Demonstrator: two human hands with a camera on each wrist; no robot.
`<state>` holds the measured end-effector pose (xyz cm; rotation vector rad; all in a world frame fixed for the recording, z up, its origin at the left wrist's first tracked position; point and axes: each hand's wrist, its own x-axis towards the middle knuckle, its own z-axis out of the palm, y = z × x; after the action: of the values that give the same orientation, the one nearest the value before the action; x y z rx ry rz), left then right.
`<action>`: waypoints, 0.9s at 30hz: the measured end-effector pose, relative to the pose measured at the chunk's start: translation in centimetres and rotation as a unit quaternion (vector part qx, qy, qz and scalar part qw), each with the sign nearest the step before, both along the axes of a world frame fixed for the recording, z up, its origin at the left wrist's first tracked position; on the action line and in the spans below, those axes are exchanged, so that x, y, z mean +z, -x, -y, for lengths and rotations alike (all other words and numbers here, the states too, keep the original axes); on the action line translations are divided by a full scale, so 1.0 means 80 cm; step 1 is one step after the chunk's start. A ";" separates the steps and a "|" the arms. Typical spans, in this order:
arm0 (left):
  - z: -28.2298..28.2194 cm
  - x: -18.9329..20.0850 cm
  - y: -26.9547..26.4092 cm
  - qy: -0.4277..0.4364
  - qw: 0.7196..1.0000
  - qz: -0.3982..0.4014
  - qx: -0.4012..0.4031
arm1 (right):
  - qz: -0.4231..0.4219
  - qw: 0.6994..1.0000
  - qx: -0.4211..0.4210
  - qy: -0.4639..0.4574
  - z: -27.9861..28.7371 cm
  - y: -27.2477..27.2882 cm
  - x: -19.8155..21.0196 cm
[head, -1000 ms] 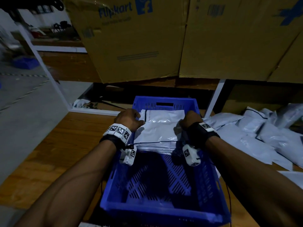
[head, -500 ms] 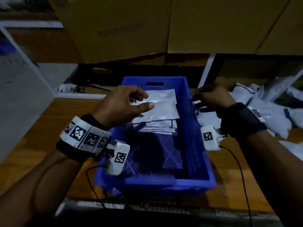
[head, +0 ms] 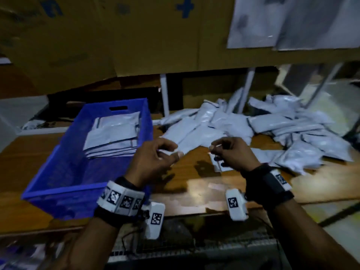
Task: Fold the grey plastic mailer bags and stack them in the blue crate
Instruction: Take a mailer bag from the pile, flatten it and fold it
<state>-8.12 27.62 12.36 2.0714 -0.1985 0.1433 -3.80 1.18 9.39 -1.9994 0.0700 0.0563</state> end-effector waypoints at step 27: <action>0.265 -0.232 -0.190 -0.068 0.980 -0.184 -0.035 | 0.018 0.896 0.077 0.437 0.223 -0.109 -0.187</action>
<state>7.09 6.44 -6.18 2.1804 -0.0551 -0.3037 4.89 -16.69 -5.54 -2.9068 -0.1105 0.1024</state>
